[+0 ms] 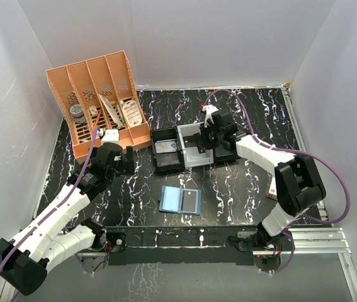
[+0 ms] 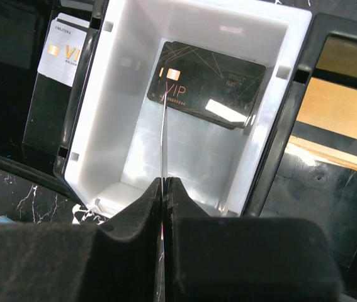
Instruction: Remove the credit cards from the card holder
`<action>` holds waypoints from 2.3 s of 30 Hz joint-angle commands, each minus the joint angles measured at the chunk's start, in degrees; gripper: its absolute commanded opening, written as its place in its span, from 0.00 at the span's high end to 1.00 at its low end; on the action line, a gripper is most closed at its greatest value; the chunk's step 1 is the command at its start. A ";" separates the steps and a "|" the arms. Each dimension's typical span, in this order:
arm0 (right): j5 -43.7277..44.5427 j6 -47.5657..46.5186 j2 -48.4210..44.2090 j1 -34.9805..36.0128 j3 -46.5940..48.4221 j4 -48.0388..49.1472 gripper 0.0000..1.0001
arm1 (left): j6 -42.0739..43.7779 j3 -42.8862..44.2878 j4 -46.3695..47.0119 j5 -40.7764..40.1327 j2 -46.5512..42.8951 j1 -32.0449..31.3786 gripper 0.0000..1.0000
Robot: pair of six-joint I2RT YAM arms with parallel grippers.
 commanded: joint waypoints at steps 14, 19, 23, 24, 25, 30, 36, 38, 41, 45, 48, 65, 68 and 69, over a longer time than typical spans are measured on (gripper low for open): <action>-0.58 0.05 0.03 2.69 3.54 -9.86 1.00 | 1.97 -1.01 1.87 -6.45 -1.07 0.29 0.01; -1.64 0.32 -2.72 2.66 2.59 -10.72 1.00 | 1.88 -0.97 1.79 -7.27 -1.22 0.26 0.01; -7.22 -1.67 -4.67 2.71 2.99 -8.35 1.00 | 1.91 -1.10 2.23 -6.63 -1.11 0.26 0.01; -8.59 -2.64 -4.46 2.61 4.37 -8.36 1.00 | 2.07 -1.34 2.79 -4.89 -0.87 0.27 0.01; -9.27 -3.52 -4.06 2.64 5.46 -8.59 1.00 | 2.42 -1.51 3.61 -3.23 -0.38 0.25 0.01; -2.91 -10.77 -2.94 2.65 8.12 -6.60 1.00 | 0.18 0.22 1.97 -3.39 1.66 0.25 0.01; 2.91 -29.76 -2.85 2.82 3.16 2.91 1.00 | -0.29 -0.49 3.45 1.50 1.82 0.47 0.01; 2.28 -33.60 -1.77 2.87 3.68 2.90 1.00 | -2.31 0.72 2.50 3.09 3.75 1.03 0.01; 3.12 -36.83 0.21 3.10 4.86 1.94 1.00 | -2.87 1.26 2.59 7.41 5.28 4.55 0.01; 3.50 -42.09 2.53 3.66 4.95 2.36 1.00 | -3.02 0.29 4.48 10.40 3.94 8.72 0.01; 3.38 -45.34 3.47 3.70 3.07 7.01 1.00 | -3.86 0.07 5.36 11.44 4.10 10.39 0.01; -0.69 -59.44 6.91 3.96 -1.42 19.67 1.00 | -10.96 -2.52 4.55 8.12 -0.51 10.51 0.01; 0.06 -60.66 6.32 3.97 -2.69 22.18 1.00 | -10.64 -3.01 5.62 8.52 -1.39 10.53 0.01; 0.30 -60.93 6.52 3.97 -2.72 22.28 1.00 | -10.42 -3.03 5.77 8.60 -1.53 10.53 0.01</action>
